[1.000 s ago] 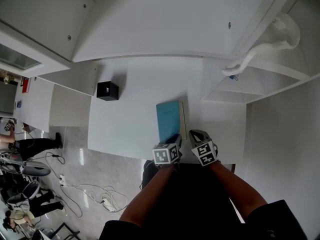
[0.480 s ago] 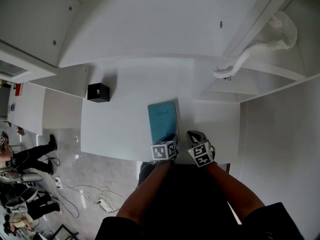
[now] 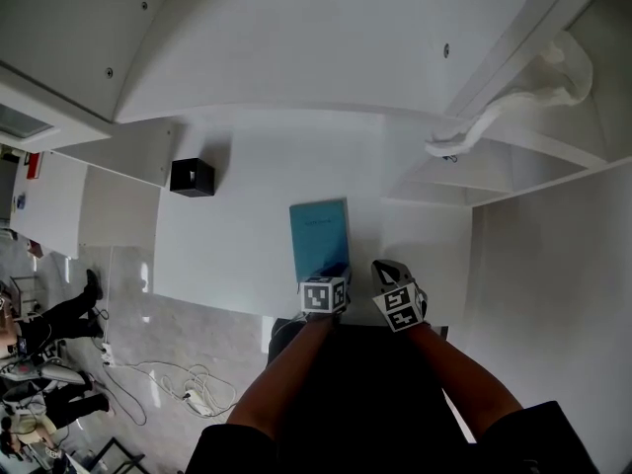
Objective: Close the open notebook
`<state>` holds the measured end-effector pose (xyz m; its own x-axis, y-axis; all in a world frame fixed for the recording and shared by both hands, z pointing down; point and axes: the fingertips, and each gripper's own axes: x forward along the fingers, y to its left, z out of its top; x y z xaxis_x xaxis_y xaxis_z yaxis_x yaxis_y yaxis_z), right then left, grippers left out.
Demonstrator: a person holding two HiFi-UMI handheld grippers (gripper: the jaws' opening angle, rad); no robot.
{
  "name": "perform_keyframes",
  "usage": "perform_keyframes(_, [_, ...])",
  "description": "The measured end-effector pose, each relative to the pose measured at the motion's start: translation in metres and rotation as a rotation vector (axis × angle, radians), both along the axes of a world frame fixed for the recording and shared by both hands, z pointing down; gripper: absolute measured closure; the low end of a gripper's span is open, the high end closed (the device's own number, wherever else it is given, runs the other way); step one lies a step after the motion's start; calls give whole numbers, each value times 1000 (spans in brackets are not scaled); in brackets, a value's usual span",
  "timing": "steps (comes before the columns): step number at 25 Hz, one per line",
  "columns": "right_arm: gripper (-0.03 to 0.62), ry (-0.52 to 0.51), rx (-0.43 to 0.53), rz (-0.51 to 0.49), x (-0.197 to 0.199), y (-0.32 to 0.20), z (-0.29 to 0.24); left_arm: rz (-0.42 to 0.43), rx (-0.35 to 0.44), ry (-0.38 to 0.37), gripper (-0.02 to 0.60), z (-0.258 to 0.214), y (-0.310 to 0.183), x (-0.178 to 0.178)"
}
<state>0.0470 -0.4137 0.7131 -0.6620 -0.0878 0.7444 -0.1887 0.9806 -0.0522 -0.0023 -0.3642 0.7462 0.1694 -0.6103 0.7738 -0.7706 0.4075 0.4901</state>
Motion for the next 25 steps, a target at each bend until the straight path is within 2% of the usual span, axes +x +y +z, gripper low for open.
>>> perform_keyframes(3, [594, 3, 10, 4, 0, -4, -4, 18, 18, 16, 494, -2, -1, 4])
perform_keyframes(7, [594, -31, -16, 78, -1, -8, -22, 83, 39, 89, 494, -7, 4, 24])
perform_keyframes(11, [594, -115, -68, 146, -6, -10, -50, 145, 120, 118, 494, -32, 4, 20])
perform_keyframes(14, [594, -196, -112, 168, -11, -9, -82, 213, 227, 47, 500, -75, 5, 2])
perform_keyframes(16, [594, -229, -104, 156, -14, -8, -104, 210, 294, -28, 534, -107, 12, -16])
perform_keyframes(21, [594, -331, -94, 185, -25, -2, -170, 50, 521, -131, 549, -205, 50, -61])
perform_keyframes(23, [594, -383, -65, 213, -29, 1, -203, -6, 571, -193, 551, -243, 72, -78])
perform_keyframes(25, [595, -424, 6, 264, -28, 4, -238, -36, 599, -277, 552, -280, 96, -93])
